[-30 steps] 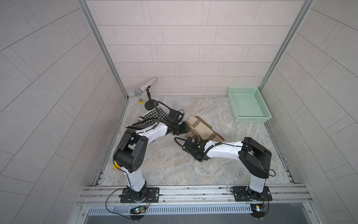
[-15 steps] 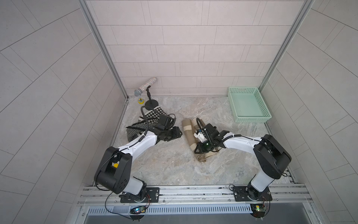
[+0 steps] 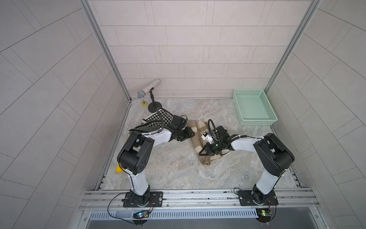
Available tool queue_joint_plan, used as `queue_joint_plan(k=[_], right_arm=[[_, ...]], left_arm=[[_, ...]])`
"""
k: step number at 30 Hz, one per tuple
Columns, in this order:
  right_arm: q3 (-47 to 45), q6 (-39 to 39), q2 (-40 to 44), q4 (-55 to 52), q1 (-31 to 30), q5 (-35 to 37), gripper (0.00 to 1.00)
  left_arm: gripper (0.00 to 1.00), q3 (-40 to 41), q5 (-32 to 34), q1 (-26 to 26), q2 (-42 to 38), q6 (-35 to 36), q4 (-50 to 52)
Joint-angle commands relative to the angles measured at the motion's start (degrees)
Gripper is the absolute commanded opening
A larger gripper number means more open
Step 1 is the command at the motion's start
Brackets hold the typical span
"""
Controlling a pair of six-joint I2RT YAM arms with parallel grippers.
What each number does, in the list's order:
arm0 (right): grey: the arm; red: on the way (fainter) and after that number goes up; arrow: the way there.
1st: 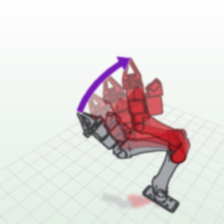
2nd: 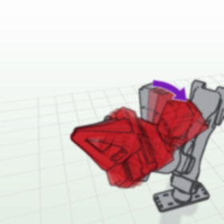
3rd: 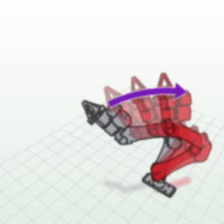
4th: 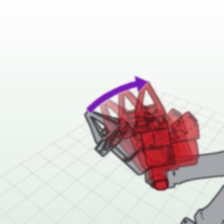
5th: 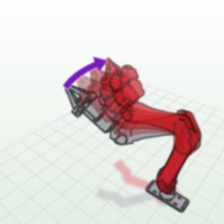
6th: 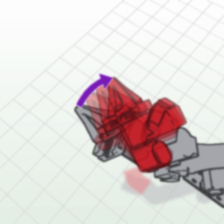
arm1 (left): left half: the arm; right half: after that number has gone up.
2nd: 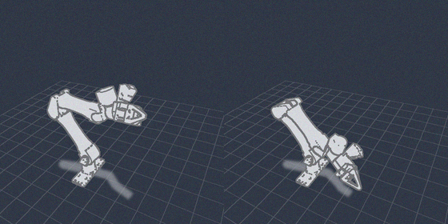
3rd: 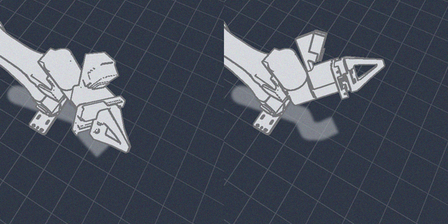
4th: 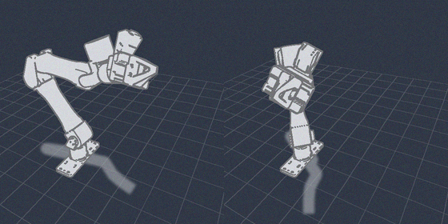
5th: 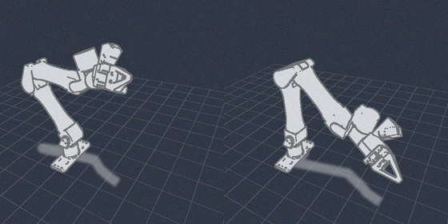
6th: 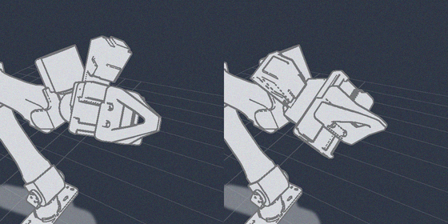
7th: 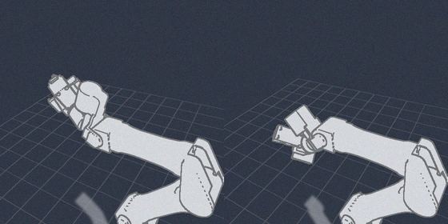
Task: Roll up the scarf and place it into the basket
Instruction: Roll the scarf at the center of the board.
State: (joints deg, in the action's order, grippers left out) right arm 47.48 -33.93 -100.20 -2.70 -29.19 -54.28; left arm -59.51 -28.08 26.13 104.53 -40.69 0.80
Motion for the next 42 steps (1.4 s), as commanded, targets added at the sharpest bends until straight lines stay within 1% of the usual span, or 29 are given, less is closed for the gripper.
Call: queue_joint_plan(k=[1,2,3,4,5,7,9,11,14,18,20,22,24,26,28,30,33,35,38,40,42], right_arm=[[-1.0,-0.5,-1.6,-0.6,0.0,-0.9,0.00],[-1.1,-0.4,-1.7,-0.6,-0.1,-0.9,0.00],[-1.2,-0.3,-1.6,-0.7,-0.2,-1.0,0.00],[-1.3,-0.2,-1.5,-0.7,-0.4,-0.9,0.00],[-1.5,-0.1,-1.3,-0.8,-0.7,-0.8,0.00],[-1.8,-0.1,-1.0,-1.3,-1.3,-0.1,0.00],[-1.9,0.2,-0.7,-2.6,-2.2,1.2,0.00],[-1.7,0.7,-0.2,-4.5,-3.2,3.3,0.01],[-0.7,2.4,1.0,-8.9,-6.0,8.3,0.08],[0.2,1.9,2.1,-10.3,-9.9,12.4,0.23],[0.6,1.9,3.3,-11.5,-10.9,14.8,0.32],[1.6,3.5,5.7,-14.4,-11.2,18.2,0.40],[2.9,5.5,9.2,-18.6,-11.5,24.5,0.49],[4.0,7.0,13.5,-22.1,-12.2,32.3,0.57],[4.4,7.9,17.5,-23.9,-13.7,40.2,0.62],[4.5,9.0,21.4,-24.1,-16.8,48.4,0.68],[5.0,12.0,24.7,-23.8,-24.1,61.5,0.74],[5.7,14.2,24.9,-23.6,-29.9,70.5,0.75],[7.3,17.2,22.5,-23.1,-38.0,82.1,0.80],[8.8,18.8,19.6,-22.7,-42.6,87.7,0.83],[10.5,20.5,15.9,-22.2,-46.0,91.4,0.86]], left_arm=[[0.58,-3.4,0.7,-0.1,3.6,-0.4,-1.9],[0.55,-4.1,0.7,0.0,4.8,-0.5,-2.0],[0.49,-4.4,0.7,0.0,5.7,-0.5,-2.2],[0.38,-4.2,0.7,0.0,6.2,-0.5,-3.0],[0.28,-3.6,0.7,0.0,6.2,-2.4,-4.0],[0.15,-2.1,1.5,0.0,5.4,-3.0,-4.8],[0.00,-0.2,3.5,-0.1,2.7,-2.7,-3.7],[0.00,1.2,7.0,-0.1,-1.1,-1.4,-0.1],[0.00,2.7,13.9,0.0,-7.7,1.5,9.1],[0.00,3.5,23.9,0.0,-15.4,3.7,22.0],[0.00,2.8,27.2,0.0,-16.7,4.6,26.3],[0.00,2.1,28.9,0.0,-16.3,4.9,28.7],[0.00,0.7,30.1,0.0,-14.2,5.3,30.6],[0.00,-1.5,31.2,-0.1,-11.4,5.6,32.5],[0.00,-4.2,32.6,-0.1,-8.7,6.1,35.1],[0.00,-6.8,33.1,-0.2,-6.9,6.3,36.8],[0.00,-10.1,32.7,-0.2,-5.0,6.5,38.4],[0.00,-11.6,32.0,-0.1,-4.0,6.6,39.0],[0.00,-12.5,31.1,-0.1,-3.1,6.4,39.1],[0.00,-12.6,30.7,-0.1,-2.9,6.3,38.9],[0.00,-12.6,30.5,-0.1,-2.8,6.2,38.7]])
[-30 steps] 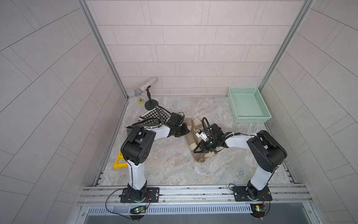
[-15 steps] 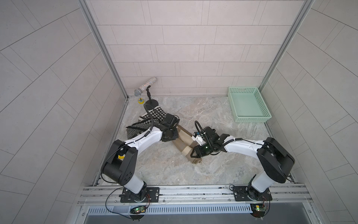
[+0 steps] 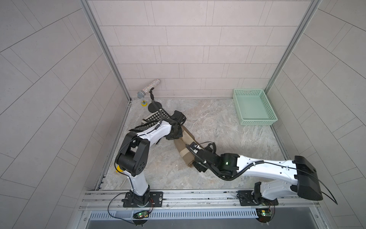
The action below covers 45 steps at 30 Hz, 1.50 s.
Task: Roll up the scarf and place it into the basket
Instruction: Roll the scarf at the center of the board.
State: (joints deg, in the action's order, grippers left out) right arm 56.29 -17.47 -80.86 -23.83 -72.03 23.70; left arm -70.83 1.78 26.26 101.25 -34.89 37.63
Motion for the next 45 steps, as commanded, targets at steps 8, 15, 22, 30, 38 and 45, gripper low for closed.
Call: queue_joint_plan(k=[8,15,22,30,38,45], right_arm=[[10.5,7.8,-22.5,-1.0,-7.9,23.9,0.91],[12.9,10.1,-30.9,1.3,-5.5,24.8,0.86],[12.1,9.1,-34.4,2.1,-1.4,16.7,0.57],[5.6,-0.7,-25.4,-0.3,6.5,-9.0,0.00],[-5.8,-12.1,-11.8,6.2,22.3,-43.3,0.00],[-7.1,-11.5,-13.4,6.8,32.0,-62.6,0.00]], left_arm=[[0.00,-0.3,-0.5,-0.2,0.0,0.3,0.9],[0.00,0.5,-1.7,-0.2,0.0,0.5,0.4],[0.00,0.5,-3.7,-0.2,-0.4,0.8,-0.3],[0.62,-0.1,-5.2,-1.1,-6.7,1.3,-1.2],[0.82,4.4,-6.6,-1.0,-18.1,1.4,-5.5],[0.74,10.5,-14.3,0.1,-18.3,0.7,-12.8]])
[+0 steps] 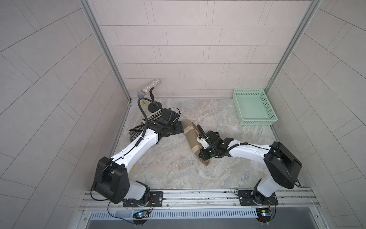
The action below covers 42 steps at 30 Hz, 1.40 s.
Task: Roll up the scarf and place it into the basket
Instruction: Roll the scarf at the center of the board.
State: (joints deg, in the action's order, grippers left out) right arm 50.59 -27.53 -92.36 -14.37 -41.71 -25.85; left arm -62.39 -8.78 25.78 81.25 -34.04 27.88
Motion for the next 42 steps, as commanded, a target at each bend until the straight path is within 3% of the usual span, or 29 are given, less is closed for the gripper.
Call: queue_joint_plan(k=[1,5,11,15,19,25,31,32,33,38,42], right_arm=[[-1.4,-1.1,-2.7,-2.7,3.0,-15.2,0.00],[-1.8,-0.9,-4.6,-1.5,7.5,-21.4,0.00],[-2.3,-1.6,-5.3,-0.5,11.5,-26.8,0.03],[-2.5,-3.7,-6.4,-0.4,12.6,-27.2,0.06],[-3.6,-6.2,-6.7,-0.1,13.2,-26.2,0.13],[-3.8,-6.6,-3.3,-5.0,13.3,-19.3,0.33],[-2.1,-3.6,6.1,-15.6,13.4,-8.7,0.58],[-1.5,-2.5,8.2,-17.5,13.3,-6.7,0.65],[-0.9,-1.6,10.2,-19.1,13.3,-4.8,0.98],[2.8,3.6,16.6,-22.2,13.2,1.4,1.00],[6.2,6.3,14.7,-21.0,13.0,2.4,1.00]], left_arm=[[0.74,2.6,-5.2,0.7,2.8,-0.3,-4.3],[0.72,2.6,-8.0,2.2,6.9,-0.2,-8.7],[0.58,-2.2,-8.4,4.4,13.6,1.9,-10.3],[0.31,-6.5,-7.3,5.5,18.0,3.1,-8.8],[0.24,-9.1,-7.1,6.3,21.3,3.2,-8.7],[0.21,-11.4,-7.2,6.5,27.1,2.8,-9.8],[0.19,-14.7,-6.6,6.5,32.7,1.3,-8.1],[0.19,-15.1,-6.6,6.5,33.0,0.9,-7.9],[0.19,-15.4,-6.4,6.5,33.3,0.7,-7.7],[0.18,-16.3,-6.0,6.6,33.6,0.3,-6.6],[0.19,-16.6,-6.6,6.6,34.0,0.2,-6.4]])
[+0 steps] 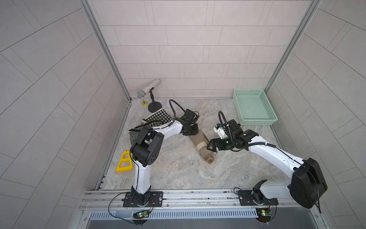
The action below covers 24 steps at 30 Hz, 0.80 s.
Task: Roll up the scarf and place it into the basket
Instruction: Roll the scarf at the center of the board.
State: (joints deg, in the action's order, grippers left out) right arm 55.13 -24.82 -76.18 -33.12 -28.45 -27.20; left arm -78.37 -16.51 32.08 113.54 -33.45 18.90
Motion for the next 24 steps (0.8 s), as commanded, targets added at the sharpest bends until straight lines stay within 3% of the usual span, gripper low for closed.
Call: queue_joint_plan(k=[1,12,18,24], right_arm=[[2.9,4.5,-2.9,-2.7,-0.6,4.0,1.00],[11.7,9.5,-19.1,-5.7,-1.4,3.2,1.00],[14.3,12.8,-26.0,-5.9,2.0,1.1,1.00],[13.7,13.5,-31.3,-3.5,3.1,-2.6,0.93]], left_arm=[[0.19,-0.7,1.0,0.3,1.7,-0.5,2.6],[0.18,-0.8,0.4,0.3,2.2,-0.4,3.3],[0.19,-1.2,-0.4,0.3,2.5,-0.4,3.6],[0.18,-2.2,-0.5,0.4,2.7,0.0,4.7]])
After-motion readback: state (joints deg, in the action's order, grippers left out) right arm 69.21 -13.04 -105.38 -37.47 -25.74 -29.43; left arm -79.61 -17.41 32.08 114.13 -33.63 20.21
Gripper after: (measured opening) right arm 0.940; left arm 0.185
